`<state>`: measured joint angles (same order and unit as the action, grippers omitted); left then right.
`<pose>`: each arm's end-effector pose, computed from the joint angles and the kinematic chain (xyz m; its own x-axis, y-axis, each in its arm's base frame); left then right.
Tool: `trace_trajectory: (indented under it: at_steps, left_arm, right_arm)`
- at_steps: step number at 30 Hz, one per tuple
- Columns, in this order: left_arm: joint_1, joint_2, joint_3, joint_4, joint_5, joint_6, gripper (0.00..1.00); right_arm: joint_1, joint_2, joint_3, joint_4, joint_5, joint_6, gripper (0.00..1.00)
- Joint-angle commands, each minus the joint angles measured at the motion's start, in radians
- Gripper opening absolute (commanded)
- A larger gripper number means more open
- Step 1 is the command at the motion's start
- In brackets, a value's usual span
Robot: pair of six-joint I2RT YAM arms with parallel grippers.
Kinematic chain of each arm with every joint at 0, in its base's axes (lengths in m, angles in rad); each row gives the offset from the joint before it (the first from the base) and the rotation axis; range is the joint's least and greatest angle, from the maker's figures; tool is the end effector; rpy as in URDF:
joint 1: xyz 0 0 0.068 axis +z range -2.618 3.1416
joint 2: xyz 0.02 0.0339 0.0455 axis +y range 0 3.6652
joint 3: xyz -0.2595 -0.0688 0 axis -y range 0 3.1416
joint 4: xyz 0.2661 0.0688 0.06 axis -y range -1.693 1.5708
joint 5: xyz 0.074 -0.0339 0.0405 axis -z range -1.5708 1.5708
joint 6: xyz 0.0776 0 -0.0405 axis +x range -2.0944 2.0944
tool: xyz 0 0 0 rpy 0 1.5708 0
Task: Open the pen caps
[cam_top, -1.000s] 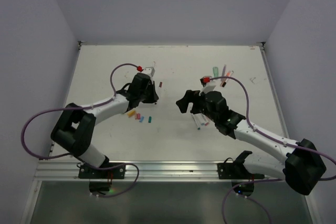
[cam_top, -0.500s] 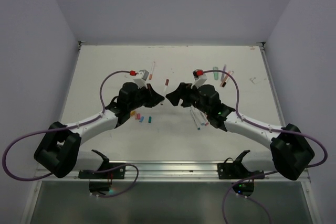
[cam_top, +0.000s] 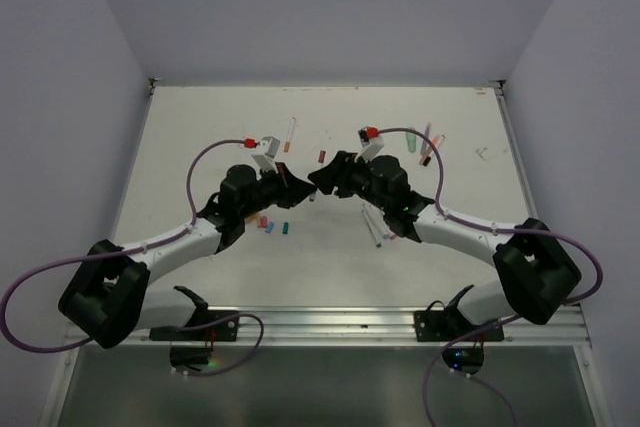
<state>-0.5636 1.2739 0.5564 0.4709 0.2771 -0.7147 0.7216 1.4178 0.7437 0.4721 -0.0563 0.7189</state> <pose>0.2661 -0.1933 0.1956 -0.6396 -0.3415 -0.6887 0.4222 0.5925 -0.6860 0.2780 0.2505 0.2204 -0.5750 0.3699 -0.7298 -0.4283 0.6239 0.6537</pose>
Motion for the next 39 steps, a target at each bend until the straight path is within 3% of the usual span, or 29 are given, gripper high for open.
trace_trajectory:
  at_steps: [1, 11, 14, 16, 18, 20, 24, 28, 29, 33, 39]
  left_arm:
    - [-0.01, -0.028, -0.016, 0.094, 0.022, -0.022, 0.0]
    - [-0.015, -0.061, -0.047, 0.152, 0.013, -0.034, 0.0]
    - [-0.016, -0.057, -0.052, 0.163, 0.017, -0.032, 0.0]
    - [-0.016, -0.062, -0.047, 0.146, 0.017, -0.014, 0.0]
    - [-0.016, -0.07, -0.041, 0.111, 0.013, 0.0, 0.07]
    - [-0.016, -0.077, -0.035, 0.089, -0.001, 0.02, 0.21]
    - [-0.01, -0.096, -0.029, 0.054, -0.009, 0.047, 0.43]
    - [0.028, -0.122, -0.016, 0.032, 0.011, 0.08, 0.77]
    - [0.043, -0.13, -0.013, 0.029, 0.036, 0.083, 0.81]
    - [0.123, -0.116, 0.04, 0.043, 0.134, 0.089, 0.88]
    - [0.125, -0.062, 0.094, 0.097, 0.241, 0.055, 0.82]
  right_arm:
    - [-0.002, 0.018, 0.039, 0.083, -0.019, 0.016, 0.57]
    - [-0.002, 0.063, 0.028, 0.131, -0.077, 0.031, 0.44]
    - [-0.002, 0.07, 0.025, 0.148, -0.124, 0.019, 0.33]
    - [-0.002, 0.066, 0.022, 0.149, -0.146, 0.004, 0.21]
    - [-0.001, 0.049, 0.011, 0.148, -0.158, -0.007, 0.06]
    - [-0.004, 0.035, -0.001, 0.139, -0.166, -0.032, 0.0]
    - [-0.004, -0.008, -0.006, 0.068, -0.181, -0.087, 0.0]
    - [-0.007, -0.045, 0.0, -0.044, -0.239, -0.194, 0.0]
    - [-0.005, -0.054, 0.0, -0.074, -0.263, -0.217, 0.0]
    - [-0.007, -0.063, 0.003, -0.153, -0.355, -0.294, 0.0]
    - [-0.007, -0.048, 0.013, -0.19, -0.418, -0.342, 0.0]
